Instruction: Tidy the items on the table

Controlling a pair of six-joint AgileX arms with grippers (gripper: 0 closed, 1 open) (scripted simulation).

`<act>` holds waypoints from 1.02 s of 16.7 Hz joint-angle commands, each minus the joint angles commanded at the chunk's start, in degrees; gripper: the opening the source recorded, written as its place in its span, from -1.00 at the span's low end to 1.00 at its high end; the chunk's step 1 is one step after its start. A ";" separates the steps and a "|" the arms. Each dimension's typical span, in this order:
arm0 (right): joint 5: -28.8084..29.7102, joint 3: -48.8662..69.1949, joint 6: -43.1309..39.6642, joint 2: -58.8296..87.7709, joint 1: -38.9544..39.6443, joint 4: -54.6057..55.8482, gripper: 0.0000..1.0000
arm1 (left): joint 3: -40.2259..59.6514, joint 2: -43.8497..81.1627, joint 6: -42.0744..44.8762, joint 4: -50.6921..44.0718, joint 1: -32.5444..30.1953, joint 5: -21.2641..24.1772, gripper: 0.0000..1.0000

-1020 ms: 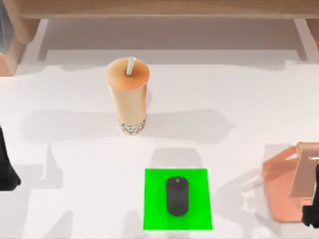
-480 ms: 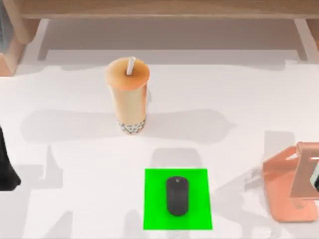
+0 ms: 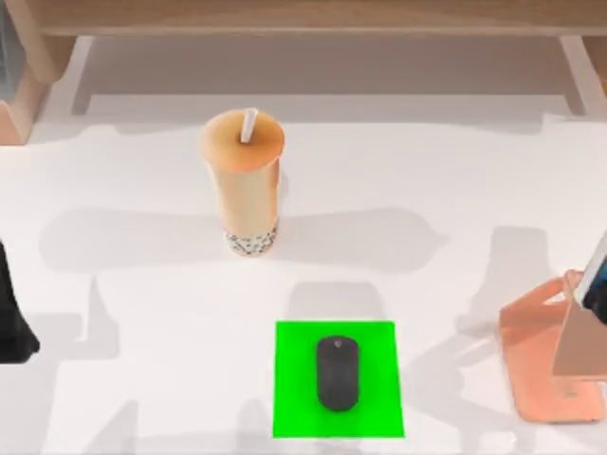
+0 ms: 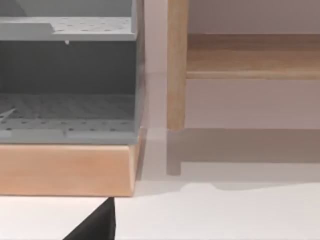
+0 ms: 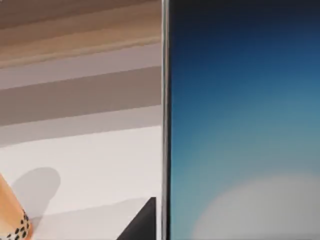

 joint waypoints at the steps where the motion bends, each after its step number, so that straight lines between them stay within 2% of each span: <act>1: -1.37 -2.44 -1.35 0.86 -1.16 0.93 -1.00 | 0.00 0.00 0.00 0.00 0.00 0.00 1.00; 6: -5.24 -11.11 -4.61 4.08 -5.64 4.77 -1.00 | 0.00 0.00 0.00 0.00 0.00 0.00 1.00; 11: -5.52 -11.59 -4.82 4.46 -6.11 5.39 -1.00 | 0.00 0.00 0.00 0.00 0.00 0.00 1.00; 17: -5.52 -11.59 -4.82 4.46 -6.11 5.39 -0.10 | 0.00 0.00 0.00 0.00 0.00 0.00 1.00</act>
